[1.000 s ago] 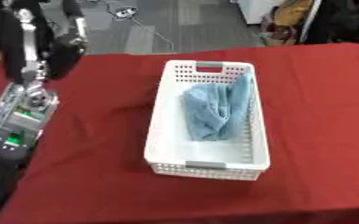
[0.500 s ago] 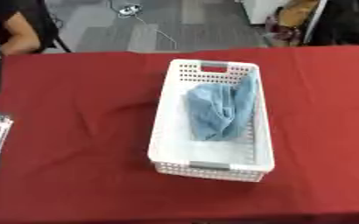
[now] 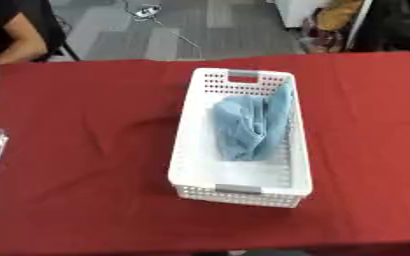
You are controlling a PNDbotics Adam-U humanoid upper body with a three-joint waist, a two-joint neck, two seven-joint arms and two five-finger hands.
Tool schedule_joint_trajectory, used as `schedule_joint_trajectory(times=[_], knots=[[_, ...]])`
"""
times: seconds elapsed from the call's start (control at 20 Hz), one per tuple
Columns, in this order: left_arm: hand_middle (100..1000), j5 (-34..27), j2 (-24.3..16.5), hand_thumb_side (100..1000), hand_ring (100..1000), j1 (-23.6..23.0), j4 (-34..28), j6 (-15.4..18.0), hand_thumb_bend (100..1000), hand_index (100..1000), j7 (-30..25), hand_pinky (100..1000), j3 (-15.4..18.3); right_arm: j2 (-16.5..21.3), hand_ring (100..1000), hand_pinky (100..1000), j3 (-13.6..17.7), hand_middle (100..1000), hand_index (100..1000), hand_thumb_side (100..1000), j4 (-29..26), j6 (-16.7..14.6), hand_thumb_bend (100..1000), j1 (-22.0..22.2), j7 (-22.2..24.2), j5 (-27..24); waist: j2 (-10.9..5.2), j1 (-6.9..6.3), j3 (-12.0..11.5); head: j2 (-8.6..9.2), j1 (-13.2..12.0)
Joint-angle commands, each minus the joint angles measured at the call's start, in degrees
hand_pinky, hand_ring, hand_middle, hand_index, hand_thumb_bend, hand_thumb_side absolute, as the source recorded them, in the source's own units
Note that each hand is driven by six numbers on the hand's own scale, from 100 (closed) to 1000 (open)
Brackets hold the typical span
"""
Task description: Pick up objects on the table and place them in the box.
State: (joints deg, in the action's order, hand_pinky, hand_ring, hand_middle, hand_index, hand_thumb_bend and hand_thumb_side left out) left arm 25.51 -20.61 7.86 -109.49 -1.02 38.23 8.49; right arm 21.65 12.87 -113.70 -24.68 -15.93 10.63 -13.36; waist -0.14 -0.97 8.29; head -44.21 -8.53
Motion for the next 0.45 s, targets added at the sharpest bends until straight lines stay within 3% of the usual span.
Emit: schedule_joint_trajectory(times=[0.05, 0.1, 0.45], knots=[[853, 0.2, 0.4, 781, 708, 0.8, -0.3, 0.4, 145, 849, 0.5, 570, 0.7, 1.2, 872, 840, 0.1, 841, 949, 1000, -0.9, 0.0, 100, -0.1, 0.1, 0.0, -0.53, 0.21, -0.3, 0.09, -0.2], [857, 0.1, 0.4, 791, 709, 0.8, -0.3, 0.6, 104, 852, 0.5, 571, 0.6, 1.2, 872, 840, 0.1, 841, 949, 1000, -0.9, 0.0, 100, -0.1, 0.2, 0.0, -0.53, 0.23, -0.4, 0.09, -0.4], [860, 0.1, -2.1, 771, 714, 1.5, -1.1, 0.5, 100, 858, -1.5, 581, -0.7, 1.4, 873, 840, 0.2, 841, 949, 1000, -0.9, 0.0, 100, 0.2, 0.3, 0.1, -0.58, 0.17, -0.3, 0.09, -0.3]])
